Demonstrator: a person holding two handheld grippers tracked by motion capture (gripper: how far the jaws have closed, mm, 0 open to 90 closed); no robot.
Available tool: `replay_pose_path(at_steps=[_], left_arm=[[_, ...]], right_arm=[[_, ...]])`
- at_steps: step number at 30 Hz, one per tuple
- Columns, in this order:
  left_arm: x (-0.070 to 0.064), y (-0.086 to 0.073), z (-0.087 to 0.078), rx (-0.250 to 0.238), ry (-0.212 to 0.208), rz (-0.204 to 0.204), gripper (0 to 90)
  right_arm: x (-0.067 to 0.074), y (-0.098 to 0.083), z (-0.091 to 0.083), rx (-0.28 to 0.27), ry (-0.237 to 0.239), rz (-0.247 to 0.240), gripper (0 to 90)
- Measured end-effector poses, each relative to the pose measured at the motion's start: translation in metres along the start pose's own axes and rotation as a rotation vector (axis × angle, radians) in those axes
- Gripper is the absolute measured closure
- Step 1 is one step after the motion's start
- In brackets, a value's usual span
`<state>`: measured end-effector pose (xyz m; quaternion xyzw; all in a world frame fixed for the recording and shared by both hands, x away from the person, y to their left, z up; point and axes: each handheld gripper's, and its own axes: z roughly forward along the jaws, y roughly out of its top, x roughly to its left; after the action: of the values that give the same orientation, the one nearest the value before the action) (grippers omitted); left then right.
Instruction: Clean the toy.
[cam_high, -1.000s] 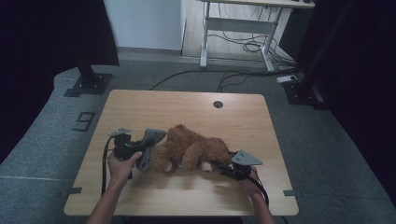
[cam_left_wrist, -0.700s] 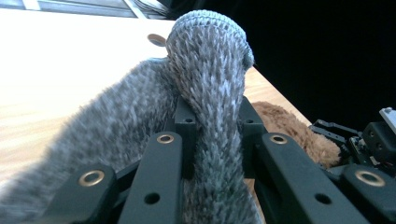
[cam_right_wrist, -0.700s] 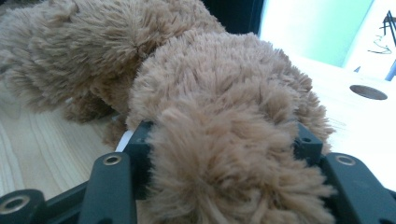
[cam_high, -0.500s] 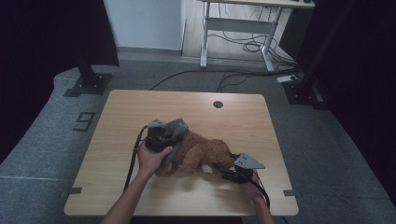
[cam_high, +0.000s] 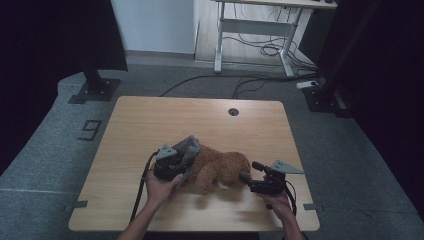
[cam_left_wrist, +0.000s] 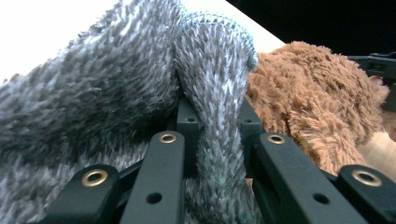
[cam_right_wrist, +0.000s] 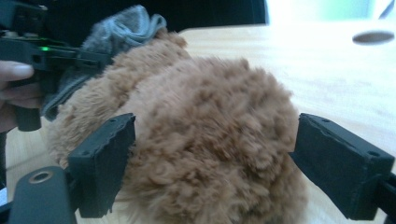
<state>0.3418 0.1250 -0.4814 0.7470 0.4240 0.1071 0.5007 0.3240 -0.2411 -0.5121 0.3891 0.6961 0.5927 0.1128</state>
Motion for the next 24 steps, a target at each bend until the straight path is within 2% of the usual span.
replay_pose_path(at_steps=[2,6,9,11,13,15,17,24], left_arm=[[-0.001,-0.004,-0.002,-0.001,-0.003,0.008,77.5],[0.001,-0.011,-0.007,-0.002,-0.02,-0.004,77.5],[0.004,-0.017,-0.009,-0.007,-0.037,-0.026,77.6],[0.005,-0.021,-0.009,-0.015,-0.043,-0.035,77.7],[0.004,-0.022,-0.008,-0.022,-0.037,-0.033,77.8],[0.003,-0.022,-0.005,-0.026,-0.024,-0.028,77.8],[0.002,-0.021,-0.002,-0.031,-0.018,-0.029,77.8],[0.0,-0.015,0.013,-0.04,0.028,-0.014,78.0]], right_arm=[[0.002,-0.001,0.004,0.049,-0.02,0.011,10.6],[0.007,-0.01,0.026,0.186,-0.051,0.014,1.7],[0.006,-0.014,0.035,0.22,-0.043,0.055,1.1],[0.007,-0.015,0.037,0.23,-0.036,0.059,7.6],[0.007,-0.016,0.037,0.232,-0.034,0.061,16.1],[0.007,-0.016,0.037,0.217,-0.057,0.048,25.6],[0.006,-0.016,0.037,0.188,-0.097,0.015,33.6],[-0.003,-0.018,0.046,0.087,-0.201,-0.003,42.4]])
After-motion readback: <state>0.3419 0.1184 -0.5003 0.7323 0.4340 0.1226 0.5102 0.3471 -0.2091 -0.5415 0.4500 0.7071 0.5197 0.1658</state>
